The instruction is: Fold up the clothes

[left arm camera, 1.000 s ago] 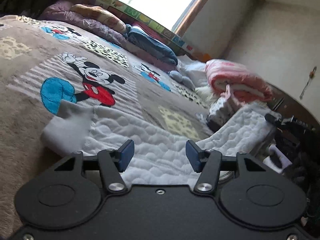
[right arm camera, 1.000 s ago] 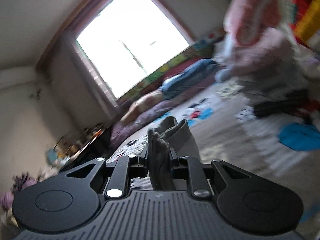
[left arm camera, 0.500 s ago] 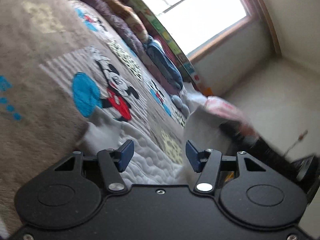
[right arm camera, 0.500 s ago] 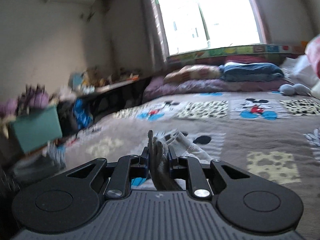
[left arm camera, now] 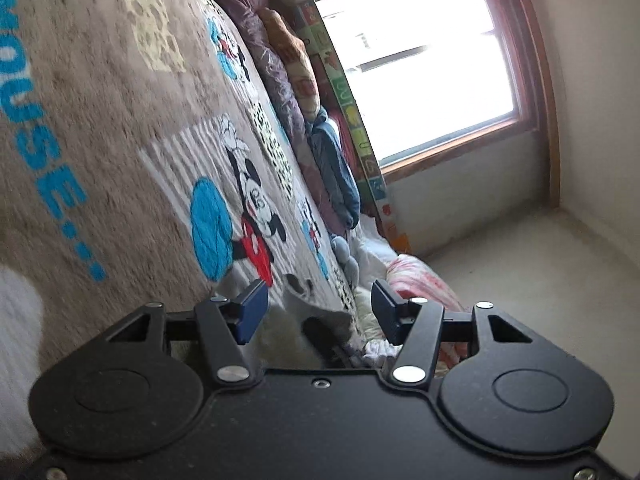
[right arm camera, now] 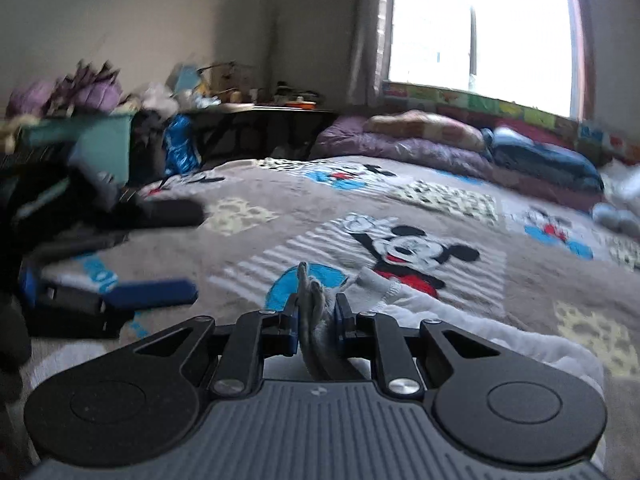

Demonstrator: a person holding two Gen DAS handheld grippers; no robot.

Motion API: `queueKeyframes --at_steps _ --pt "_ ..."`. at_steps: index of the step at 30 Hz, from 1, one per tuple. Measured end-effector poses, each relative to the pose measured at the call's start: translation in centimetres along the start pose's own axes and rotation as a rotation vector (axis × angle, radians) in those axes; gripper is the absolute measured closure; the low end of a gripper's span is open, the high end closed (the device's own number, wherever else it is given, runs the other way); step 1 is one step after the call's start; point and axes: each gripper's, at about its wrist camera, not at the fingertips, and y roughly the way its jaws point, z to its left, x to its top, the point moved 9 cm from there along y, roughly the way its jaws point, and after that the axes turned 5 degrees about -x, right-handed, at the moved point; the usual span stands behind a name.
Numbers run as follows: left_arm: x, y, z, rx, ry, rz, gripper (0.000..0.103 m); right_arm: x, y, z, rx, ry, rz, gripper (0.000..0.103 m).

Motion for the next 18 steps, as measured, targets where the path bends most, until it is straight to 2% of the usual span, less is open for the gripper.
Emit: queueKeyframes --at_steps 2,5,8,10,12,16,18 --pt "0.4 -0.2 0.0 -0.005 0.004 -0.002 0.048 -0.6 0.7 0.9 0.003 -0.019 0.012 0.085" --pt "1.0 -0.5 0.0 -0.011 0.011 -0.006 0.048 -2.4 2.3 1.5 0.017 0.022 0.07 0.084" --pt "1.4 -0.6 -0.1 -0.015 0.022 -0.007 0.048 -3.0 2.4 2.2 0.016 0.0 0.076 0.08" --pt "1.3 -0.4 -0.1 -0.013 0.034 -0.002 0.048 -2.5 1.5 2.0 0.042 0.018 0.065 0.075" --pt "1.3 -0.2 -0.2 -0.015 0.045 0.001 0.048 -1.7 -0.1 1.6 0.085 0.056 0.044 0.064" --pt "1.2 0.2 -0.9 -0.024 0.086 0.005 0.048 -0.4 -5.4 -0.8 0.122 0.105 -0.023 0.063" --pt "0.6 0.9 -1.6 -0.008 0.154 0.014 0.048 -0.6 -7.8 -3.8 0.066 0.117 -0.053 0.063"
